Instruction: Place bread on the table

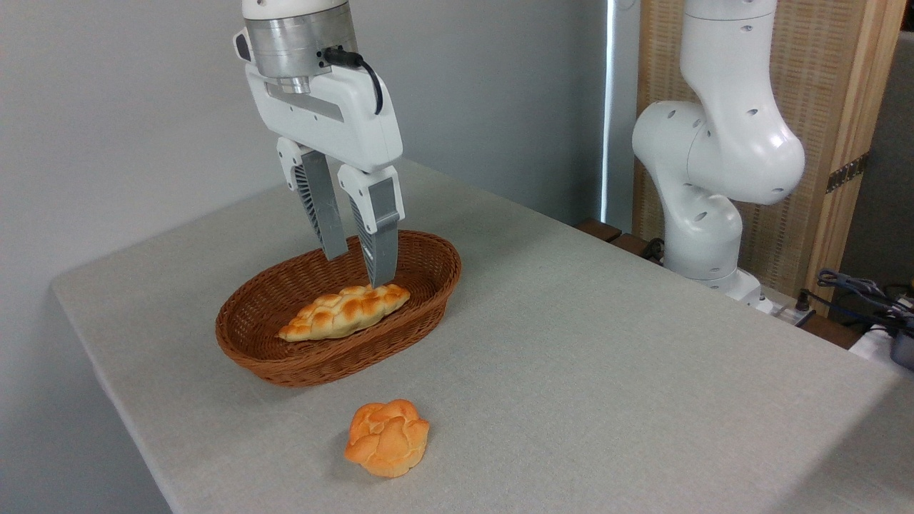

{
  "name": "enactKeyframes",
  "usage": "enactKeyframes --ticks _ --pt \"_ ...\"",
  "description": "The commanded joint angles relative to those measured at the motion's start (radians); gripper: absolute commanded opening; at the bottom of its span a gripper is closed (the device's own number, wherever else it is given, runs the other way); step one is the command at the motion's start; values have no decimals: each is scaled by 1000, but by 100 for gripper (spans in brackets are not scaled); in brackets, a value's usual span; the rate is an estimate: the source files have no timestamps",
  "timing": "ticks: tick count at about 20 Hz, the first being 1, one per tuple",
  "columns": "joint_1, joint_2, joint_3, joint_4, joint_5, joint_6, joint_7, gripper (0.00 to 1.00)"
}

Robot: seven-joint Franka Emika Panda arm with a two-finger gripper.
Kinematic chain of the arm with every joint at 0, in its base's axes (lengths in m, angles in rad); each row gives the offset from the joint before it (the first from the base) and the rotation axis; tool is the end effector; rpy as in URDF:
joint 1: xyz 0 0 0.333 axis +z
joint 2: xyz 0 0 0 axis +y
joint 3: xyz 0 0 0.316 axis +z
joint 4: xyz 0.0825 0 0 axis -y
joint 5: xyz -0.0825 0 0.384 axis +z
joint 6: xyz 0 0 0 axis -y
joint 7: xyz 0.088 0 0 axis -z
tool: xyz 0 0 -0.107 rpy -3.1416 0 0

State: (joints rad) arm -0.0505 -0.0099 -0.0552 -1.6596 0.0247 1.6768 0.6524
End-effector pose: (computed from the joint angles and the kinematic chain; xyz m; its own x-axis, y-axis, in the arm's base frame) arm 0.5567 -0.0568 0.5972 0.7245 -0.6893 0.0062 -0.6887 -0.7242 -0.0364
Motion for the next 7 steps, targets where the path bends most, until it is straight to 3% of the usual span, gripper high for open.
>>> enactKeyframes --ticks 1,7 --pt "-14 -5 15 -5 -12 15 -14 100" --pt "-14 -5 15 -5 -11 12 -5 100"
